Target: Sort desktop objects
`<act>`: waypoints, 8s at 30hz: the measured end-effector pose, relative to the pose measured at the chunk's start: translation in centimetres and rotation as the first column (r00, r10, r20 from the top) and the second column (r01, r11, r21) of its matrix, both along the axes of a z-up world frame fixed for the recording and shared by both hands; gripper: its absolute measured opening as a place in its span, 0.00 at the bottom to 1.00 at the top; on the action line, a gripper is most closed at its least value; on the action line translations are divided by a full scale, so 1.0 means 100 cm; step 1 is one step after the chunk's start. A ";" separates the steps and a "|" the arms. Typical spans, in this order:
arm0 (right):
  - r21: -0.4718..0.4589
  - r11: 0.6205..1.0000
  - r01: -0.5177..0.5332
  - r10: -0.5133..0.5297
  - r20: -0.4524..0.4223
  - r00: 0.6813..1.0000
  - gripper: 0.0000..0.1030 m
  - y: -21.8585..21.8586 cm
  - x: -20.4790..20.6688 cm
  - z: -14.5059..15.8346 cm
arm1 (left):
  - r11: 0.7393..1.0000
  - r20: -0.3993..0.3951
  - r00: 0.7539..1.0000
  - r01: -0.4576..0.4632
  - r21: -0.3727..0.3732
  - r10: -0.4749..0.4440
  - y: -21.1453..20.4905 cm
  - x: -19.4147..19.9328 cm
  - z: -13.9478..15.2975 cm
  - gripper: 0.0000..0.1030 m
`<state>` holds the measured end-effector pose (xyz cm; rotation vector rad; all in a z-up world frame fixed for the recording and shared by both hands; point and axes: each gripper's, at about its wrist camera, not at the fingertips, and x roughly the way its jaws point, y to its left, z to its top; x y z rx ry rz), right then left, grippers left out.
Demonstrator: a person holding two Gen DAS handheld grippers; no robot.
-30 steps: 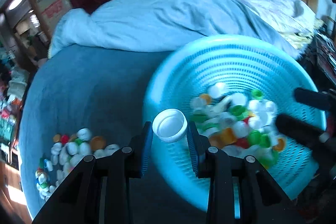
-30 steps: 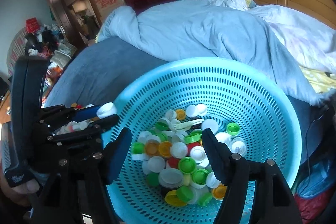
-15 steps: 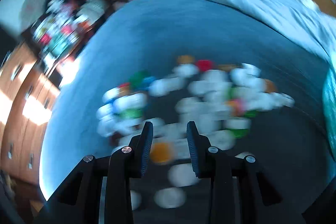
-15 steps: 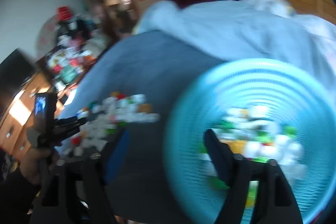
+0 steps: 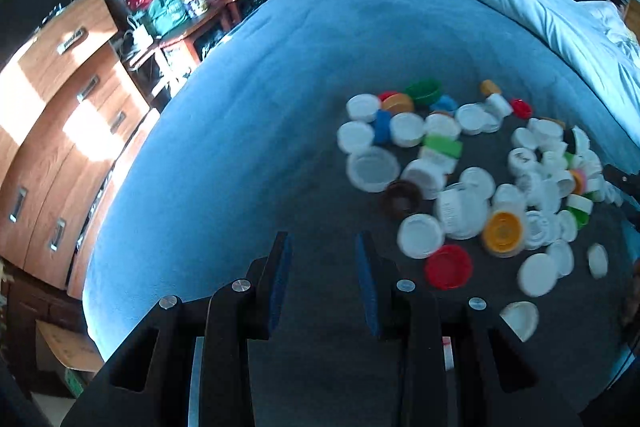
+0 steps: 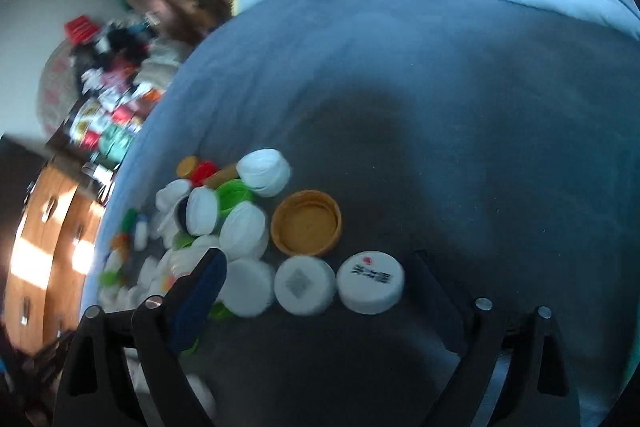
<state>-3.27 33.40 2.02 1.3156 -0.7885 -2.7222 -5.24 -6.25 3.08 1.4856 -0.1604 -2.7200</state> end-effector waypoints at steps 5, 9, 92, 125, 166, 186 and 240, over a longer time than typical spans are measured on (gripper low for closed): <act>-0.005 0.969 -0.249 0.249 -0.013 0.969 0.97 -0.069 0.009 0.015 | 0.999 0.011 1.000 -0.024 0.034 0.023 -0.011 -0.012 -0.018 0.27; 0.056 0.926 -0.373 0.377 -0.109 0.920 0.88 -0.093 0.028 0.045 | 0.998 0.004 0.999 -0.034 0.049 0.034 -0.017 -0.014 -0.023 0.27; 0.148 0.801 -0.581 0.593 -0.059 0.803 0.56 -0.146 0.180 0.067 | 0.803 -0.008 0.821 0.560 0.201 -0.571 0.076 0.096 -0.016 0.27; 0.207 0.768 -0.606 0.606 0.071 0.792 0.31 -0.193 0.133 0.016 | 0.887 -0.002 0.913 0.398 0.234 -0.409 0.038 0.106 -0.005 0.27; 0.341 0.927 -0.159 0.220 -0.149 0.964 0.31 -0.028 0.187 0.166 | 0.888 -0.128 0.883 0.459 0.028 -0.453 0.191 0.114 0.080 0.27; 0.371 0.928 0.024 0.061 -0.214 0.975 0.32 0.049 0.235 0.191 | 0.828 -0.162 0.819 0.561 0.020 -0.551 0.272 0.127 0.111 0.27; 0.254 0.934 0.250 -0.224 -0.126 0.966 0.32 0.189 0.261 0.151 | 0.606 -0.052 0.605 0.795 0.000 -0.794 0.481 0.162 0.116 0.27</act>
